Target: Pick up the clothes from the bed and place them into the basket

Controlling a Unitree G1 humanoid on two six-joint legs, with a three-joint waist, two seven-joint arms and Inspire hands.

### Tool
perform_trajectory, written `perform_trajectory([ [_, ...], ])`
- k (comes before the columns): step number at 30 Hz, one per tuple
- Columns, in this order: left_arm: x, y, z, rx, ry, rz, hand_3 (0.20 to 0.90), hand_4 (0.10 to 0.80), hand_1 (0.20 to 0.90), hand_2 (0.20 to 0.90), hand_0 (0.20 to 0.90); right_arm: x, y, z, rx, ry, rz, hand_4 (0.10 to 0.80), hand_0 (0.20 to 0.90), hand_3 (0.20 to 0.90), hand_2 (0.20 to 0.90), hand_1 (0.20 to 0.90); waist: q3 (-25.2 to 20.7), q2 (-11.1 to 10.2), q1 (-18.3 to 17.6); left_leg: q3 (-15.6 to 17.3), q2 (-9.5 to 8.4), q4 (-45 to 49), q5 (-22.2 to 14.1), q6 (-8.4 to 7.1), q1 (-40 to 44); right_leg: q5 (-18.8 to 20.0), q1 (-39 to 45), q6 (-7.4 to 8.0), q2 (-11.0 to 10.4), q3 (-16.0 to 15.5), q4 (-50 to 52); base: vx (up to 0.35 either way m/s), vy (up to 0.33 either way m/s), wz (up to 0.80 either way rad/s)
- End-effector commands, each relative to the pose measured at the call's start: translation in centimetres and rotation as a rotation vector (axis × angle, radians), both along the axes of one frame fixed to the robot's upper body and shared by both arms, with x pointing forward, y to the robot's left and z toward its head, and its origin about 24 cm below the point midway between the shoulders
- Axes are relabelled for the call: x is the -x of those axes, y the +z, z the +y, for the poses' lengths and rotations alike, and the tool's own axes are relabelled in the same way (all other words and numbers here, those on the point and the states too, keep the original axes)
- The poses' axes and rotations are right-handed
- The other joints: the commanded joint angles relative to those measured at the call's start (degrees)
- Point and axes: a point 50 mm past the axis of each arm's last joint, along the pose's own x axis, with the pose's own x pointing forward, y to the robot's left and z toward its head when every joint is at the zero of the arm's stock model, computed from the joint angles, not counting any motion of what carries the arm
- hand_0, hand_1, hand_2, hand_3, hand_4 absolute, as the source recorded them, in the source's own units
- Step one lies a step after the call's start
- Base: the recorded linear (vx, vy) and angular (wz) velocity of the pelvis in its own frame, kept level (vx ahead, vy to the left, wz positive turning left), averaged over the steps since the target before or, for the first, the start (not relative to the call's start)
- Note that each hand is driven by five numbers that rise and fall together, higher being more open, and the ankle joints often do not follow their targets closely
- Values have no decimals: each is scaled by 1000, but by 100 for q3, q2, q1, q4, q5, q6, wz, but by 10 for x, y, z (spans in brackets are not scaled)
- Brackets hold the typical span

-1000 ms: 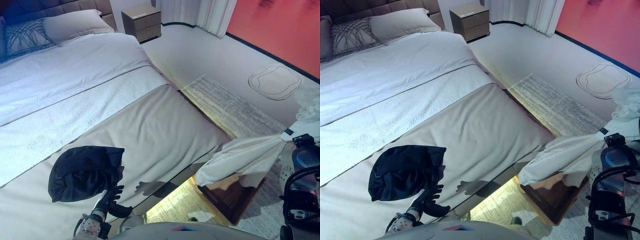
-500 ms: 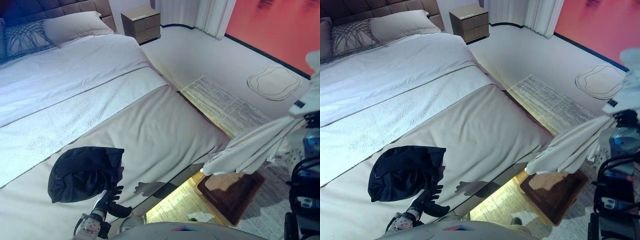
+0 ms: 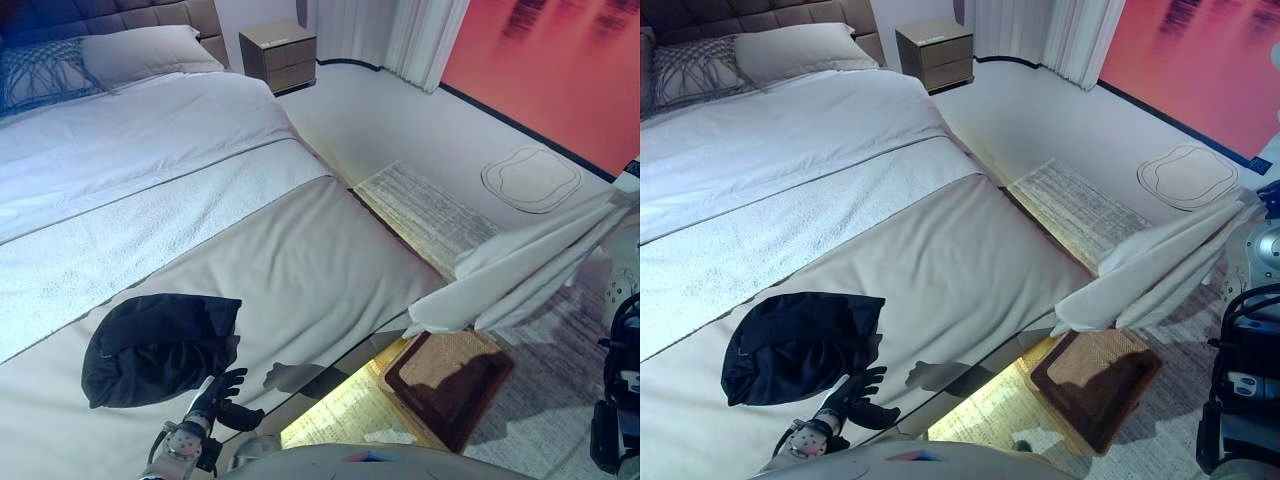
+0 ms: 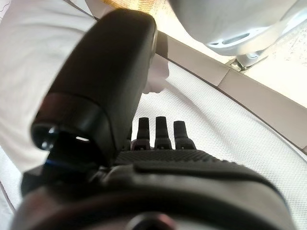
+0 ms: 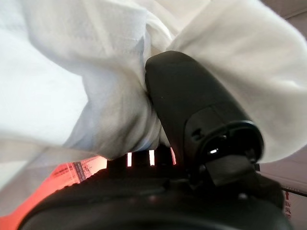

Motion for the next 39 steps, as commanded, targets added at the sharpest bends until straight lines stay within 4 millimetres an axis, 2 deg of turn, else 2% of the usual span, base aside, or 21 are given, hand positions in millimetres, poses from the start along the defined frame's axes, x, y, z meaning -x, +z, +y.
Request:
perform_trajectory([
  [1, -19, 9, 9, -47, -41, -62, 900, 800, 900, 900, 900, 20, 72, 18, 291, 15, -250, 100, 300, 200, 300, 300, -505, -80, 90, -449, 1, 3, -423, -112, 33, -112, 4, 66, 107, -137, 214, -47, 21, 0],
  [5, -20, 10, 13, -64, -33, -64, 900, 800, 900, 900, 900, 24, 84, 28, 339, 32, -305, 100, 300, 200, 300, 300, -495, -105, 74, -442, -6, 3, -435, -111, 57, -104, 11, 71, 106, -142, 215, -41, 11, 0],
  [9, -23, 12, 15, -70, -33, -68, 900, 800, 900, 900, 900, 30, 107, 32, 385, 12, -361, 100, 300, 200, 300, 300, -517, -170, 91, -449, -15, 3, -443, -106, 82, -119, 44, 70, 110, -150, 227, 0, 0, 0],
  [13, -28, 14, 16, -61, -40, -70, 900, 800, 900, 900, 900, 40, 133, 30, 400, -50, -423, 100, 300, 200, 300, 300, -581, -248, 112, -474, -30, 3, -465, -106, 108, -135, 63, 70, 128, -130, 237, 0, 0, 0],
  [19, -28, 14, 15, -60, -58, -57, 900, 800, 900, 900, 900, 53, 160, 22, 434, -154, -470, 100, 300, 200, 300, 300, -669, -326, 125, -483, -38, 3, -486, -127, 118, -122, 92, 82, 159, -115, 194, 0, 0, 0],
  [26, -27, 14, 20, -81, -72, -42, 900, 800, 900, 900, 900, 61, 182, 21, 462, -198, -471, 100, 300, 200, 300, 300, -717, -354, 103, -458, -49, 3, -485, -142, 118, -113, 85, 93, 178, -105, 185, 0, 0, 0],
  [30, -28, 15, 20, -71, -79, -47, 900, 800, 900, 900, 900, 59, 184, 15, 445, -183, -432, 100, 300, 200, 300, 300, -709, -327, 73, -452, -47, 3, -475, -151, 110, -108, 64, 100, 175, -98, 199, 0, 0, 0],
  [32, -30, 15, 16, -59, -90, -51, 900, 800, 900, 900, 900, 53, 178, 11, 429, -170, -381, 100, 300, 200, 300, 300, -685, -300, 56, -447, -43, 3, -467, -151, 101, -108, 47, 102, 169, -104, 217, 0, 0, 0],
  [39, -32, 15, 10, -43, -106, -61, 900, 800, 900, 900, 900, 38, 135, -3, 313, -132, -259, 100, 300, 200, 300, 300, -595, -220, -26, -418, -43, 3, -478, -116, 106, -101, 9, 101, 160, -72, 227, 0, 0, 0],
])
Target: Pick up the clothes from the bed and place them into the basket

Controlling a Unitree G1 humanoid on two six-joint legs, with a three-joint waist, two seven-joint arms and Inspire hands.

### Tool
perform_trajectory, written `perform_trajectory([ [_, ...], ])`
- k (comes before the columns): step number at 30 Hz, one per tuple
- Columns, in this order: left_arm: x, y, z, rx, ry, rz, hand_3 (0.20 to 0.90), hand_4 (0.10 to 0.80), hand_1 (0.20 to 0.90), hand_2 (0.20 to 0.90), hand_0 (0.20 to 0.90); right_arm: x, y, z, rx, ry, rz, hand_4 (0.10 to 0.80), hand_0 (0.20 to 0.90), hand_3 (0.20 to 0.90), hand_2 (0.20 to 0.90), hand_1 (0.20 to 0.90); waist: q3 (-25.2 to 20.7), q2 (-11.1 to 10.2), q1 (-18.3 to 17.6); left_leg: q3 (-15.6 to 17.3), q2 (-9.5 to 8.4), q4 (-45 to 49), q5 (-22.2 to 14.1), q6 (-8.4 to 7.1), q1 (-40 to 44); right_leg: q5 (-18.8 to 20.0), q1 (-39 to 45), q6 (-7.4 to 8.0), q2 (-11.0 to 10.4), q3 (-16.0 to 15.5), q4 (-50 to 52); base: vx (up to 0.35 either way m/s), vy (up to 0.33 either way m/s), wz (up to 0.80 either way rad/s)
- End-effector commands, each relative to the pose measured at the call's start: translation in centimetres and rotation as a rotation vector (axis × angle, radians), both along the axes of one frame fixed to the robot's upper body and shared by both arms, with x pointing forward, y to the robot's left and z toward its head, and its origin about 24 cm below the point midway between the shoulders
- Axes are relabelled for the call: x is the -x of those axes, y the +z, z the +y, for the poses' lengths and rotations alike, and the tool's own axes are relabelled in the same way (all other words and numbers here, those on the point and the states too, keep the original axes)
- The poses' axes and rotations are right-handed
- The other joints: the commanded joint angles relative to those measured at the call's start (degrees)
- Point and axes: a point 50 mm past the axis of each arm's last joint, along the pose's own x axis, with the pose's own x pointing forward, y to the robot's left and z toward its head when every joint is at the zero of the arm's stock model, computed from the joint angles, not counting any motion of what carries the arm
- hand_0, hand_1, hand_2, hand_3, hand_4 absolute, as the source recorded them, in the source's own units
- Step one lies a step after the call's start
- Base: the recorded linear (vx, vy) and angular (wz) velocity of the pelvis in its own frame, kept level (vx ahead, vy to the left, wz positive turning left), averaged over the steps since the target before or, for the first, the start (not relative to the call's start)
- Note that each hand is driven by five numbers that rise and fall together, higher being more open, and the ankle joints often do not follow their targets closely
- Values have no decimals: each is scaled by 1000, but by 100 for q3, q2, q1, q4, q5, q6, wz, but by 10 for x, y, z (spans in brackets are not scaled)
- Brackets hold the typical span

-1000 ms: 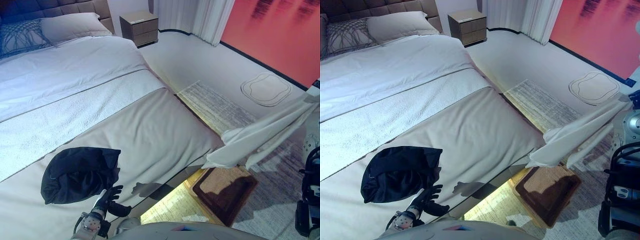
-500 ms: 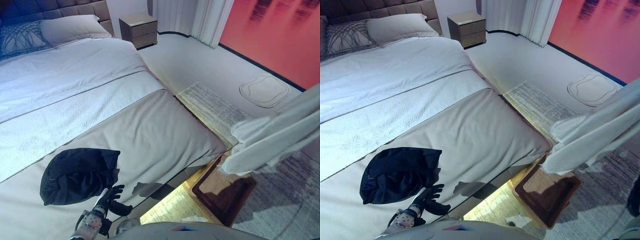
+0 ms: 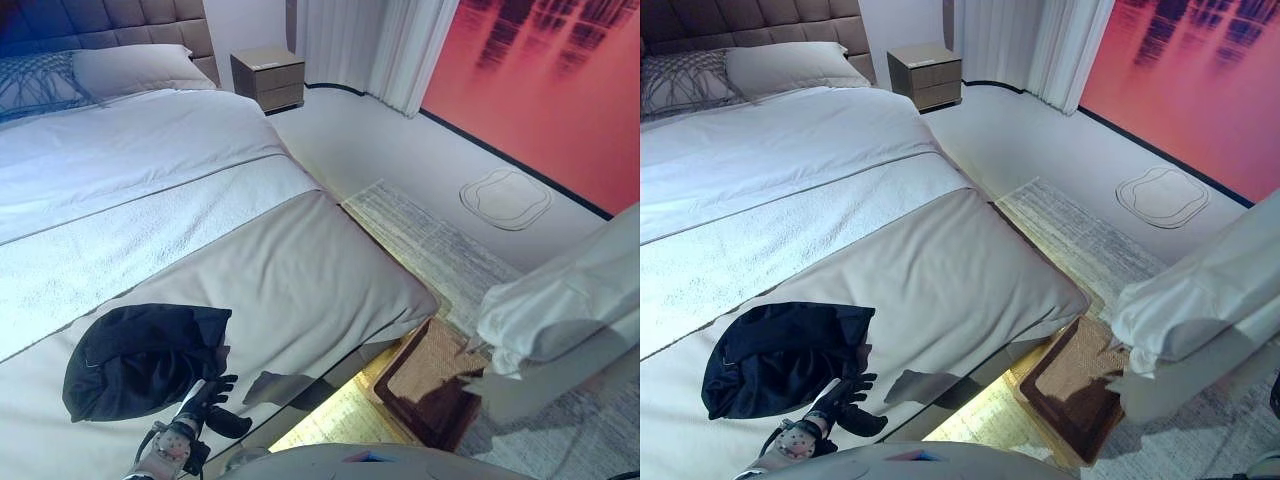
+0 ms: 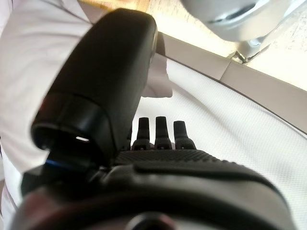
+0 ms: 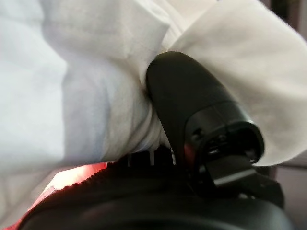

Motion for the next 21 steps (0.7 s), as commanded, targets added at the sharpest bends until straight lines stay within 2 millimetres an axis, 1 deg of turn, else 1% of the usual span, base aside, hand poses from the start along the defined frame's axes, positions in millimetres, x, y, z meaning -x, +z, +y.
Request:
perform_trajectory([
  [1, -34, 13, -4, 10, -57, -119, 900, 800, 900, 900, 900, 6, 8, 6, 76, 29, -11, 100, 300, 200, 300, 300, -244, 35, 124, -415, -32, 6, -485, -112, 78, -94, 6, 101, 172, -94, 239, 0, 0, 0],
  [2, -34, 14, -4, 9, -52, -125, 900, 800, 900, 900, 900, 4, -2, 2, 50, 34, 13, 100, 300, 200, 300, 300, -219, 70, 112, -404, -33, 6, -486, -110, 77, -88, 6, 107, 165, -92, 232, 0, 0, 0],
  [6, -34, 14, -1, -4, -40, -126, 900, 800, 900, 900, 900, -2, -28, -3, -8, 41, 63, 100, 300, 200, 300, 300, -154, 143, 88, -394, -40, 6, -499, -92, 98, -80, 8, 119, 140, -89, 237, 3, -8, 0],
  [10, -30, 13, 3, -17, -42, -115, 900, 800, 900, 900, 900, -5, -43, -5, -50, 45, 91, 100, 300, 200, 300, 300, -103, 201, 72, -382, -44, 6, -500, -84, 98, -81, 2, 121, 123, -94, 247, 3, -8, 0],
  [12, -26, 12, 5, -21, -38, -109, 900, 800, 900, 900, 900, -8, -52, -7, -64, 55, 123, 100, 300, 200, 300, 300, -67, 262, 53, -369, -55, 6, -492, -81, 105, -61, 6, 128, 113, -89, 230, 0, 0, 0],
  [15, -24, 12, 6, -21, -30, -111, 900, 800, 900, 900, 900, -12, -62, -6, -82, 75, 150, 100, 300, 200, 300, 300, -27, 322, 38, -363, -53, 6, -482, -84, 89, -54, -21, 136, 93, -83, 233, 0, 0, 0],
  [17, -24, 12, 5, -13, -32, -117, 900, 800, 900, 900, 900, -17, -72, -6, -106, 103, 186, 100, 300, 200, 300, 300, 19, 363, 35, -361, -56, 6, -469, -82, 69, -47, -52, 142, 80, -87, 252, 0, 0, 0],
  [18, -24, 13, 5, -6, -33, -125, 900, 800, 900, 900, 900, -21, -83, -6, -122, 136, 233, 100, 300, 200, 300, 300, 60, 393, 32, -365, -58, 6, -459, -81, 51, -45, -76, 143, 71, -92, 262, -3, -16, -4],
  [20, -24, 13, 4, 0, -34, -129, 900, 800, 900, 900, 900, -26, -94, -5, -143, 167, 282, 100, 300, 200, 300, 300, 96, 415, 27, -359, -55, 6, -446, -83, 27, -45, -108, 143, 59, -96, 282, -4, -5, -2],
  [21, -25, 13, 3, 5, -32, -136, 900, 800, 900, 900, 900, -30, -107, -3, -153, 192, 326, 100, 300, 200, 300, 300, 139, 439, 17, -355, -56, 6, -433, -80, 3, -40, -144, 138, 55, -90, 295, 0, 0, 0],
])
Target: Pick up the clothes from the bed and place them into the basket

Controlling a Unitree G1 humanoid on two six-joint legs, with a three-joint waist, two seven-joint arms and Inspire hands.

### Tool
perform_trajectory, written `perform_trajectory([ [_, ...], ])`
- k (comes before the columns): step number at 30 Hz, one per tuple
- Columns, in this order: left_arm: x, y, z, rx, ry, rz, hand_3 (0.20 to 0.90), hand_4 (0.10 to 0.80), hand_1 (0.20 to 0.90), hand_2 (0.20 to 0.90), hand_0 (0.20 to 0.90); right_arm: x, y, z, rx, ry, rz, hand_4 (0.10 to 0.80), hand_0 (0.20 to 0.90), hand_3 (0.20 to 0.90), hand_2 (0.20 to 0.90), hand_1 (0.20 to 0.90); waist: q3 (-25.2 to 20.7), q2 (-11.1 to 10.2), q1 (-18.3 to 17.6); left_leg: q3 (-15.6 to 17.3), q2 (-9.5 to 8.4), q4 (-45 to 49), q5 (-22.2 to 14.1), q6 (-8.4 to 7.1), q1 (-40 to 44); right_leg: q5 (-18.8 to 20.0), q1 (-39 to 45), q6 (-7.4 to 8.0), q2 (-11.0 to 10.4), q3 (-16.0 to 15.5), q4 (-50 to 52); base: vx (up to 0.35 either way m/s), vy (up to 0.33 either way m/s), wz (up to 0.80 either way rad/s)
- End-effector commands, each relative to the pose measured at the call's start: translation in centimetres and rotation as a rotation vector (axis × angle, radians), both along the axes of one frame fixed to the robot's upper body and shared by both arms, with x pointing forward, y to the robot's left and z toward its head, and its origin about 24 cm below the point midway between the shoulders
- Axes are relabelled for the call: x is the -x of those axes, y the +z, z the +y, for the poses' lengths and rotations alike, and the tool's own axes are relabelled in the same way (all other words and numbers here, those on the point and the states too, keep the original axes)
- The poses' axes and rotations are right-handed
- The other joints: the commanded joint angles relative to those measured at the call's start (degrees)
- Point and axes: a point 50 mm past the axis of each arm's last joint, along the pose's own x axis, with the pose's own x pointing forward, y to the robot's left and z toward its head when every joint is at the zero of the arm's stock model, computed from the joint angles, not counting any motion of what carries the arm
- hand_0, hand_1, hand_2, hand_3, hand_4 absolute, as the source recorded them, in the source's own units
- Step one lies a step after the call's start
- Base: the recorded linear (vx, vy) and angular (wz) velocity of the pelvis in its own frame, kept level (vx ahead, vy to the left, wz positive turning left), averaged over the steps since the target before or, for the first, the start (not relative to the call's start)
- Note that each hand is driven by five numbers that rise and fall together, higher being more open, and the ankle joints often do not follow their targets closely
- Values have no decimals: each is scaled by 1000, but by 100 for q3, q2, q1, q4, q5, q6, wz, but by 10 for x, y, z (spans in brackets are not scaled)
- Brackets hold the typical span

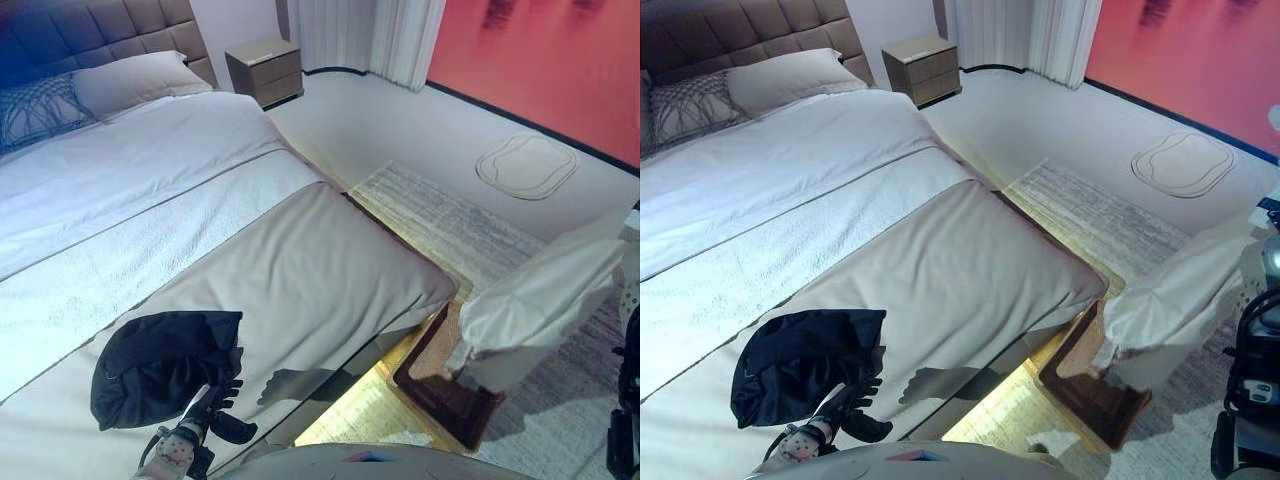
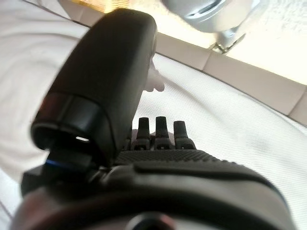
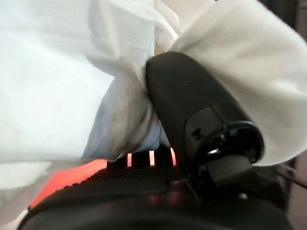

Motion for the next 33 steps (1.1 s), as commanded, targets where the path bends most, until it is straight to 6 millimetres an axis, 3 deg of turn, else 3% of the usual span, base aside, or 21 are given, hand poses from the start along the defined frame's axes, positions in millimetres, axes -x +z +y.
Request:
perform_trajectory([
  [1, -31, 15, 5, -8, -28, -149, 900, 800, 900, 900, 900, -6, 35, 14, 169, 154, -96, 100, 300, 200, 300, 300, -99, -91, 129, -393, -79, 8, -427, -79, 58, -51, -79, 115, 31, -122, 291, -17, 9, -3],
  [4, -25, 13, 1, -1, -14, -156, 900, 800, 900, 900, 900, -7, -5, 22, 125, 226, -4, 100, 300, 200, 300, 300, -4, -53, 108, -377, -65, 8, -403, -61, 10, -38, -156, 103, 17, -109, 309, -14, 7, -6],
  [5, -25, 12, 0, 0, -13, -157, 900, 800, 900, 900, 900, -7, -8, 23, 120, 232, 1, 100, 300, 200, 300, 300, 1, -53, 109, -373, -62, 8, -402, -60, 6, -37, -163, 102, 16, -108, 310, -28, 2, -7],
  [9, -22, 10, -8, 5, 7, -175, 900, 800, 900, 900, 900, -5, -48, 36, 47, 279, 57, 100, 300, 200, 300, 300, 140, -26, 113, -352, -43, 8, -385, -48, -47, -15, -232, 73, 21, -102, 297, -17, 2, -2],
  [17, -17, 7, -14, 18, 1, -173, 900, 800, 900, 900, 900, -1, -96, 46, -71, 285, 192, 100, 300, 200, 300, 300, 185, -24, 174, -391, -8, 8, -353, -73, -103, -44, -219, 46, 19, -185, 300, 19, 2, 1],
  [20, -18, 8, -16, 24, -9, -179, 900, 800, 900, 900, 900, 1, -108, 48, -101, 276, 222, 100, 300, 200, 300, 300, 209, -9, 210, -415, -1, 8, -333, -74, -145, -55, -245, 33, 11, -217, 320, 0, 0, 0],
  [28, -15, 7, -16, 28, -9, -182, 900, 800, 900, 900, 900, 2, -118, 48, -133, 277, 255, 100, 300, 200, 300, 300, 240, 8, 274, -496, -23, 8, -329, -92, -190, -46, -249, 33, 1, -271, 296, 28, 5, 0],
  [33, -15, 8, -19, 37, -10, -198, 900, 800, 900, 900, 900, -3, -124, 52, -150, 378, 277, 100, 300, 200, 300, 300, 278, 38, 337, -556, -28, 8, -267, -102, -312, -25, -362, 21, -18, -320, 336, -23, 27, 5],
])
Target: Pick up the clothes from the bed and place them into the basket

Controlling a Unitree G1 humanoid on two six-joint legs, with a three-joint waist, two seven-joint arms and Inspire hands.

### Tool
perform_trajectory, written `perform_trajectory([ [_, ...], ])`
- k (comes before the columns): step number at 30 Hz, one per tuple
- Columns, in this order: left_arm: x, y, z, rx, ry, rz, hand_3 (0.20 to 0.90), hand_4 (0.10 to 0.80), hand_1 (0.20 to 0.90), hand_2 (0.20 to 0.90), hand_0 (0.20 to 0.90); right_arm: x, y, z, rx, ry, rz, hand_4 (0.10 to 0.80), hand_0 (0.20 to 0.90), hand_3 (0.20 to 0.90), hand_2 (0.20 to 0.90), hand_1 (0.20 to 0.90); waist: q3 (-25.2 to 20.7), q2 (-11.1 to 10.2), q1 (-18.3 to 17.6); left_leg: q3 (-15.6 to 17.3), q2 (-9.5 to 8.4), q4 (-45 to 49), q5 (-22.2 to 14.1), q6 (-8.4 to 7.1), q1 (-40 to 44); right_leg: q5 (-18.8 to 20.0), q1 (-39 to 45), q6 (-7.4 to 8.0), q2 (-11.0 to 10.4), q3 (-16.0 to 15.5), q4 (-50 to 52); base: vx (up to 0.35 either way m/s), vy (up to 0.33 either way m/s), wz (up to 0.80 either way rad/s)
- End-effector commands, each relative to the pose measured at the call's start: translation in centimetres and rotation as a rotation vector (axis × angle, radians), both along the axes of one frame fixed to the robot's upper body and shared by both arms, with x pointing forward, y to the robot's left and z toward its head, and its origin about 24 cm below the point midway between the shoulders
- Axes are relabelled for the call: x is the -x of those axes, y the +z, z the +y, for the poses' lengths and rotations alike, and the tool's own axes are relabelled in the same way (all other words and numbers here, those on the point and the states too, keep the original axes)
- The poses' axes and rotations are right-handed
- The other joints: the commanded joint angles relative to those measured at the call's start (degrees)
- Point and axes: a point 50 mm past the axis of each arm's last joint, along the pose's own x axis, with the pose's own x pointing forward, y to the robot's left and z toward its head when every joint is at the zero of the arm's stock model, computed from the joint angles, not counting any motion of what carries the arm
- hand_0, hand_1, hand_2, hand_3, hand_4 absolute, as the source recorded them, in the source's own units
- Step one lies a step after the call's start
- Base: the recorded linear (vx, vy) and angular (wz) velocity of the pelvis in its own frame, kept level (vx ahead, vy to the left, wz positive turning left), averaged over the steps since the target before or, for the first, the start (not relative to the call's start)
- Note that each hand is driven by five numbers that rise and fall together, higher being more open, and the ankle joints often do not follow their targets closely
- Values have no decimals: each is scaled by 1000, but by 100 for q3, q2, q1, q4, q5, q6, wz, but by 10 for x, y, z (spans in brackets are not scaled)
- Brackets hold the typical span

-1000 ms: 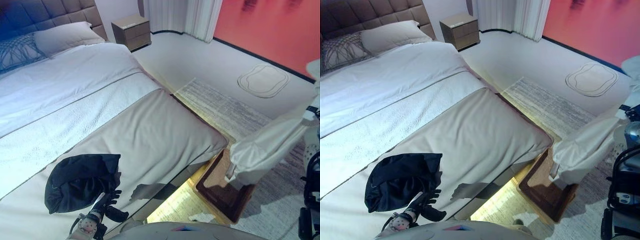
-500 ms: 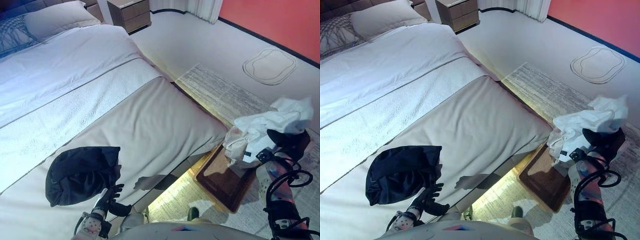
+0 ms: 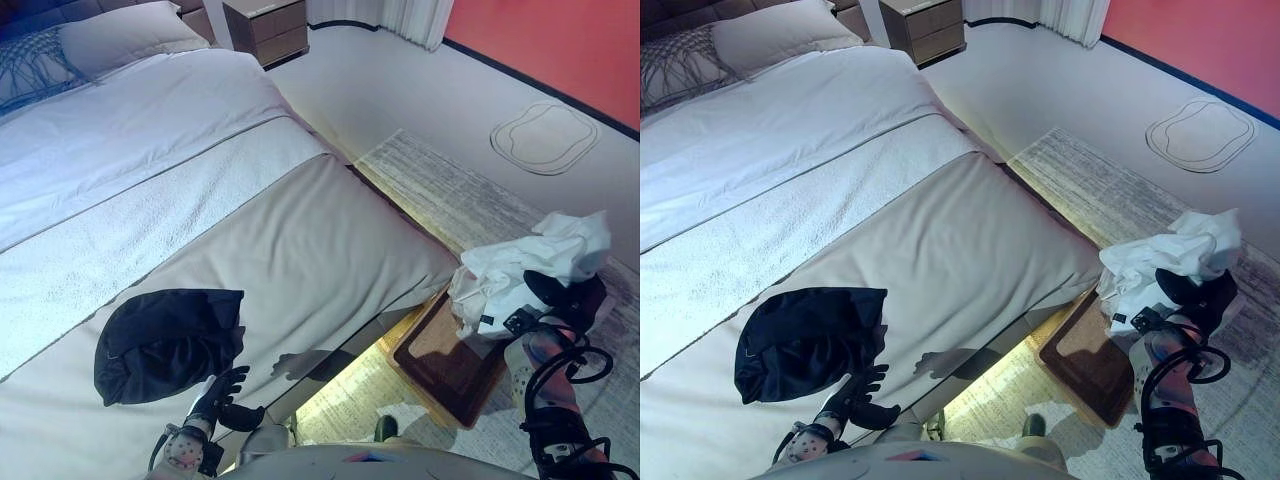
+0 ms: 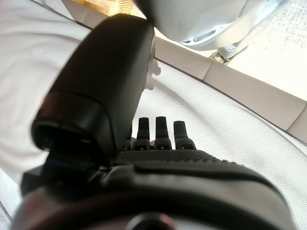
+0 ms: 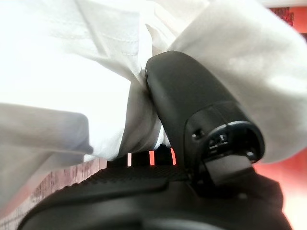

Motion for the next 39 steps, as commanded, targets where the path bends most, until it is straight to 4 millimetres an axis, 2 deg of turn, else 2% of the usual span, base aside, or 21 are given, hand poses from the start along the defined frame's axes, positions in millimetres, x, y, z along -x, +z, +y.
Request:
perform_trajectory([
  [1, -14, 6, -6, 11, -34, -89, 900, 800, 900, 900, 900, -22, 60, -10, 137, 79, -307, 100, 300, 200, 300, 300, -115, 2, 204, -553, -35, 5, -266, -108, -137, -23, -179, 18, 6, -279, 338, -62, 34, 10],
  [3, -15, 7, -7, 12, -28, -96, 900, 800, 900, 900, 900, -25, 72, -3, 172, 119, -379, 100, 300, 200, 300, 300, -93, -3, 209, -574, -31, 5, -259, -105, -150, -19, -185, 13, 7, -290, 339, -36, 17, 6],
  [5, -16, 7, -8, 10, -20, -100, 900, 800, 900, 900, 900, -27, 97, 18, 232, 172, -519, 100, 300, 200, 300, 300, -91, -22, 196, -612, -37, 5, -267, -83, -131, -36, -174, 4, 18, -293, 352, 0, 0, 0],
  [10, -13, 6, -4, 7, 21, -96, 900, 800, 900, 900, 900, -22, 126, 38, 245, 215, -712, 100, 300, 200, 300, 300, -232, -87, 174, -613, -34, 5, -335, -71, -8, -127, -34, 15, 30, -298, 360, 24, 21, 4],
  [12, -12, 6, -4, 9, 31, -91, 900, 800, 900, 900, 900, -20, 131, 42, 235, 225, -737, 100, 300, 200, 300, 300, -301, -97, 159, -596, -25, 5, -351, -67, 32, -164, 3, 17, 32, -291, 380, 37, 34, 6],
  [16, -7, 3, -2, 7, 45, -72, 900, 800, 900, 900, 900, -16, 121, 43, 180, 214, -711, 100, 300, 200, 300, 300, -404, -114, 104, -535, -16, 5, -372, -54, 92, -213, 50, 17, 38, -246, 418, 31, 22, 2],
  [20, 0, 1, 0, 1, 63, -52, 900, 800, 900, 900, 900, -10, 84, 41, 101, 145, -562, 100, 300, 200, 300, 300, -439, -134, 22, -441, -16, 5, -377, -47, 168, -203, 96, 31, 35, -187, 425, 28, 20, -11],
  [23, 3, 0, 0, -3, 71, -49, 900, 800, 900, 900, 900, 0, 46, 35, 35, 41, -416, 100, 300, 200, 300, 300, -431, -144, -21, -384, -13, 5, -380, -33, 191, -182, 103, 44, 32, -144, 423, 27, -1, -7],
  [25, 2, 1, 1, -3, 69, -53, 900, 800, 900, 900, 900, 5, 31, 32, 18, -6, -350, 100, 300, 200, 300, 300, -418, -137, -26, -371, -17, 5, -377, -30, 184, -167, 97, 52, 30, -140, 419, 0, 0, 0],
  [28, -4, 2, 1, -7, 53, -58, 900, 800, 900, 900, 900, 22, -5, 24, -20, -119, -196, 100, 300, 200, 300, 300, -372, -113, 12, -379, -38, 5, -364, -18, 152, -145, 75, 60, 19, -160, 427, 11, -37, -1],
  [34, -9, 4, 1, -22, 0, -56, 900, 800, 900, 900, 900, 46, -48, 15, -98, -262, -13, 100, 300, 200, 300, 300, -259, -15, 111, -497, -104, 5, -329, 0, 32, -79, -15, 66, 4, -214, 421, -14, -48, 4],
  [37, -11, 4, 0, -29, -27, -55, 900, 800, 900, 900, 900, 52, -59, 9, -131, -297, 40, 100, 300, 200, 300, 300, -186, 64, 179, -562, -137, 5, -299, 5, -49, -60, -98, 67, -23, -243, 446, -15, -31, 5],
  [39, -17, 6, -2, -24, -40, -71, 900, 800, 900, 900, 900, 48, -60, 4, -133, -292, 59, 100, 300, 200, 300, 300, -94, 154, 217, -626, -176, 5, -259, 9, -193, -57, -257, 52, -52, -256, 495, -118, 14, 3],
])
